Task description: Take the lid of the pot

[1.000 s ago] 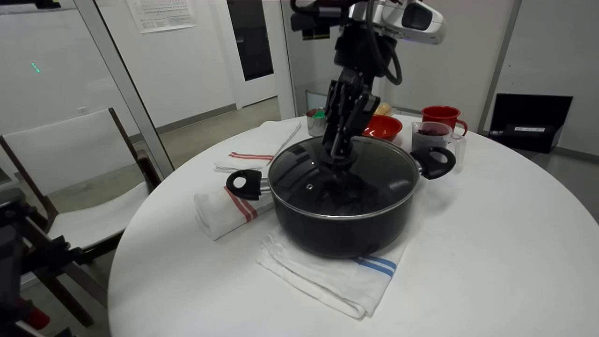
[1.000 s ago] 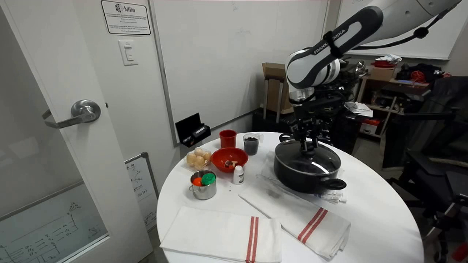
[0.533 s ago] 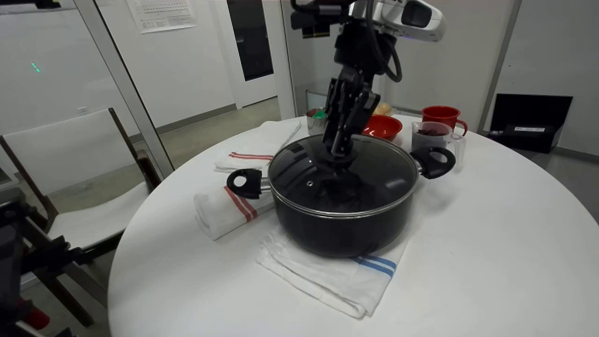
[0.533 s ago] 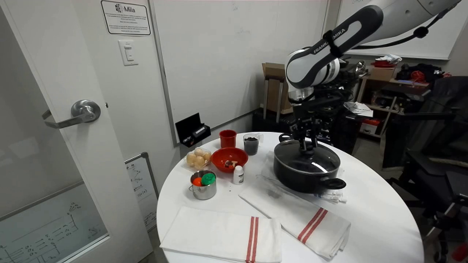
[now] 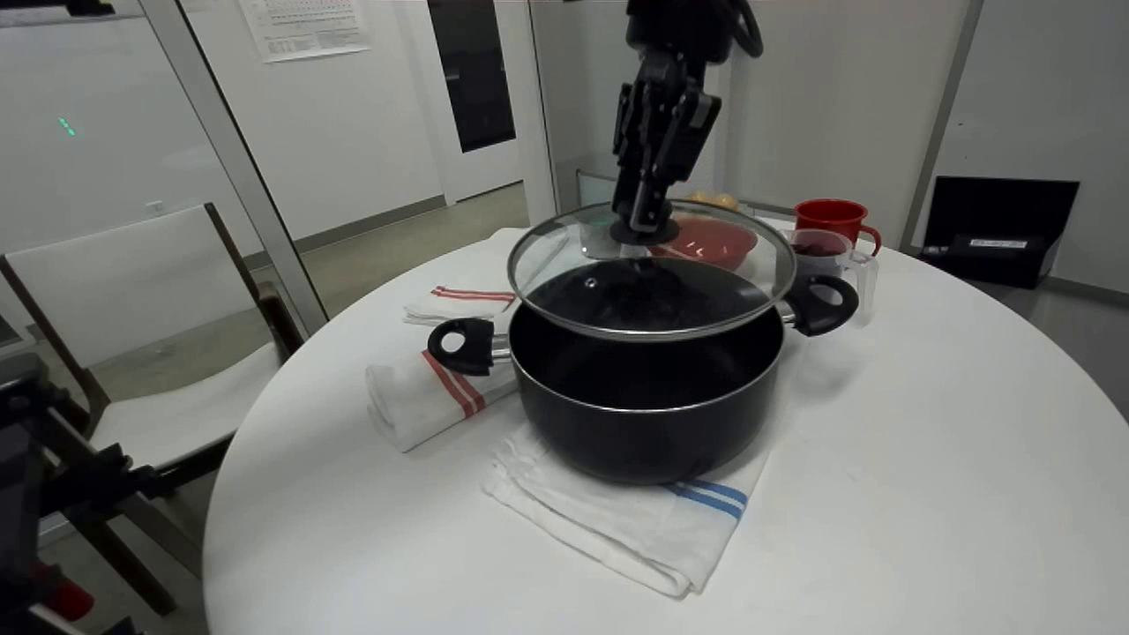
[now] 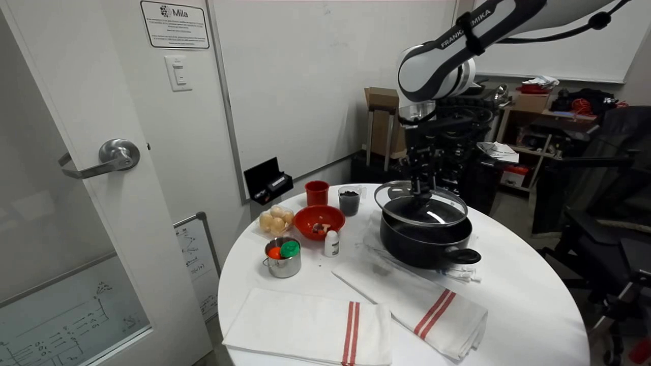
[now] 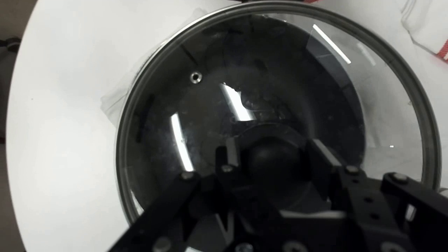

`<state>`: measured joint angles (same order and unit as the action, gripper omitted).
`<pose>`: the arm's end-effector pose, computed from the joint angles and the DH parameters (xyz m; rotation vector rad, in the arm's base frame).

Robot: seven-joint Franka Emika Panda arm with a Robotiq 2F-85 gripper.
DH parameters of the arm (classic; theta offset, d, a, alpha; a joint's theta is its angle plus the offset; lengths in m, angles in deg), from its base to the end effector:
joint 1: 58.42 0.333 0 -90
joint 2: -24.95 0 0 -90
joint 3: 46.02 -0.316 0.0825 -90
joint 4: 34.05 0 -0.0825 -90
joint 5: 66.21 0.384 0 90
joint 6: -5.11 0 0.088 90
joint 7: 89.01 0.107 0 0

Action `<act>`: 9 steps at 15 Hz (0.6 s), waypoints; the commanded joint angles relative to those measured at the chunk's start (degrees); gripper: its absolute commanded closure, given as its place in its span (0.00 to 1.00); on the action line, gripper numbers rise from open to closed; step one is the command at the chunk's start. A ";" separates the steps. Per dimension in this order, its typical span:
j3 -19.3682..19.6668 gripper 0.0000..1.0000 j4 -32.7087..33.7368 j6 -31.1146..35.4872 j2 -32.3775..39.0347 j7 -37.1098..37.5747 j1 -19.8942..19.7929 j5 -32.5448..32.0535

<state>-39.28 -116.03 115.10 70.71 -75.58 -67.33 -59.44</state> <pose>0.6699 -0.1655 0.1984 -2.9721 0.8267 0.4711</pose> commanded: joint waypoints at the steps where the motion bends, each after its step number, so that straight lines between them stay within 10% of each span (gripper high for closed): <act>1: -0.32 0.76 -2.99 -0.95 -5.43 -1.52 2.24 -1.89; 9: -2.36 0.76 2.08 -9.34 -5.76 -6.60 10.94 -13.87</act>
<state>-41.18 -115.77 109.70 65.87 -79.61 -59.15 -68.85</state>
